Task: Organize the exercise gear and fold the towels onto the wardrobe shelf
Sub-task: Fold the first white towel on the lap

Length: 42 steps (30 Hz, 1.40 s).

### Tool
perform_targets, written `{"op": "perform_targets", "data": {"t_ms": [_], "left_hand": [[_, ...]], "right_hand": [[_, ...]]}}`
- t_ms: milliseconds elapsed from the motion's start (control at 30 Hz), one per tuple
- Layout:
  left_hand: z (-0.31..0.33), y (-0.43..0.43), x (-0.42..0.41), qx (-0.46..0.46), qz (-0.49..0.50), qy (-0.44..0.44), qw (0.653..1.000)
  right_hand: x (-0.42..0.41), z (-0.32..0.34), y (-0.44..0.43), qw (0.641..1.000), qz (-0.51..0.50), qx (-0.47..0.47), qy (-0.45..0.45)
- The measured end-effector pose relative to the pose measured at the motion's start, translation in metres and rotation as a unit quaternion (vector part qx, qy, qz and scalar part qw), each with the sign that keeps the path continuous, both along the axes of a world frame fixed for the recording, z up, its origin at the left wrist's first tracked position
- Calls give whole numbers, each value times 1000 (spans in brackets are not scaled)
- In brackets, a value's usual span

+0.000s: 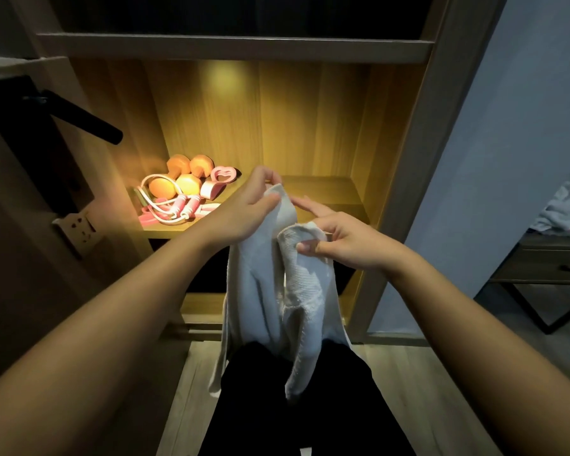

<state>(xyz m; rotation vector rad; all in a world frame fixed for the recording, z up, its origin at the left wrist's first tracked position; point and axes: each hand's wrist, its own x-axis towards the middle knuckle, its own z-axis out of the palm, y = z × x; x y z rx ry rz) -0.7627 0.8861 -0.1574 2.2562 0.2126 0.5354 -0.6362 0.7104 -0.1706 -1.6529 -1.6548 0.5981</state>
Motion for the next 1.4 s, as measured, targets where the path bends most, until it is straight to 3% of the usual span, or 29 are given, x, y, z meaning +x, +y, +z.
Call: {"op": "perform_targets", "data": {"t_ms": [133,333,500,700,800,867,1033,1267,1400], "left_hand": [[5,-11,0,11,-39,-41,998],[3,-6,-3,2,-14,-78,997],[-2,6,-10,-33,-58,7,998],[-13,0,-8,6,-11,-29,1000],[-21,4,-4,-44,-23,-48,998],[-38,11,-5,-84,-34,-8,996],[-113,26,-18,16,66,122,990],[-187,53,-58,111,126,253,953],[-211,73,-93,93,116,278,949]], "right_hand": [[-10,0,14,999,-4,7,34],[-16,-6,21,996,-58,61,29],[-13,-11,15,993,-72,89,-10],[-13,-5,14,997,-71,21,-18],[-10,-2,15,990,-117,36,-70],[-7,-3,17,979,-158,35,-122],[11,-15,20,929,-300,22,-214],[31,-16,16,892,-396,64,-208],[40,-12,15,884,-411,68,-213]]}}
